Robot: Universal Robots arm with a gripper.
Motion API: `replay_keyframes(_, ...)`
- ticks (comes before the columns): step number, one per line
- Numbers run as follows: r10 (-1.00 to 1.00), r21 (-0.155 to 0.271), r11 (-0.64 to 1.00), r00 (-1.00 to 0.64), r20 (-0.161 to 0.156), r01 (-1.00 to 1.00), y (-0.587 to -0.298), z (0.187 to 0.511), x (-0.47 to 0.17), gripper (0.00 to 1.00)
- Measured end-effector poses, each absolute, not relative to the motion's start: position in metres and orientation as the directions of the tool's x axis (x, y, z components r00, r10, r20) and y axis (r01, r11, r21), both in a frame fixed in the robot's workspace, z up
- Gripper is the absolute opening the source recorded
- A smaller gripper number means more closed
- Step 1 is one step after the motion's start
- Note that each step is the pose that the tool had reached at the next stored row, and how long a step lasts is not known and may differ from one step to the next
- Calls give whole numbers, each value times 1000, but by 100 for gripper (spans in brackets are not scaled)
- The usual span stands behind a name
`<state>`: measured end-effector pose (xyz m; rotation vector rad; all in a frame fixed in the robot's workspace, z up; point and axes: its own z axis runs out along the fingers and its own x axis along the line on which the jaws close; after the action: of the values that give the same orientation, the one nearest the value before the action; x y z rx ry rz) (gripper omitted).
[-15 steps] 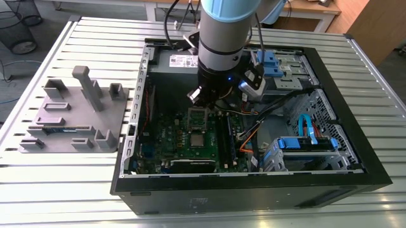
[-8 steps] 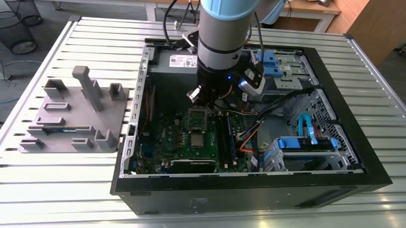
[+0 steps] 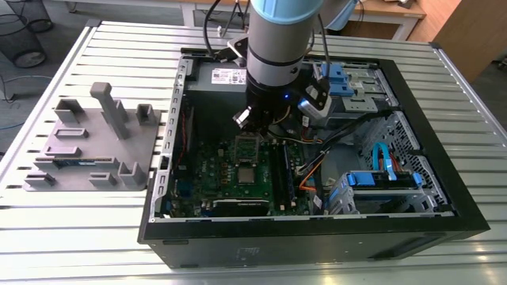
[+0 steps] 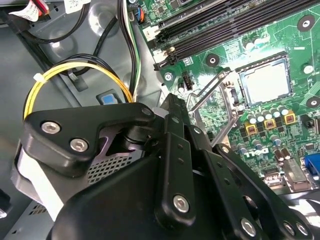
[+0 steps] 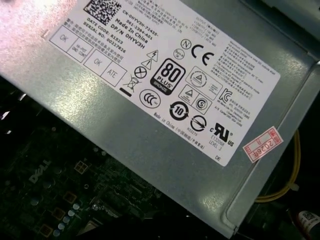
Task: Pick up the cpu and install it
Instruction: 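Close the cpu cover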
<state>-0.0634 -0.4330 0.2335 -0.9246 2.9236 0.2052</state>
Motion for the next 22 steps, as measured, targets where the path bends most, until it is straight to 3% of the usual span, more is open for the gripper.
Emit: replay_keyframes(22, -568, 106, 810, -817, -105, -577, -437, 241, -63, 11)
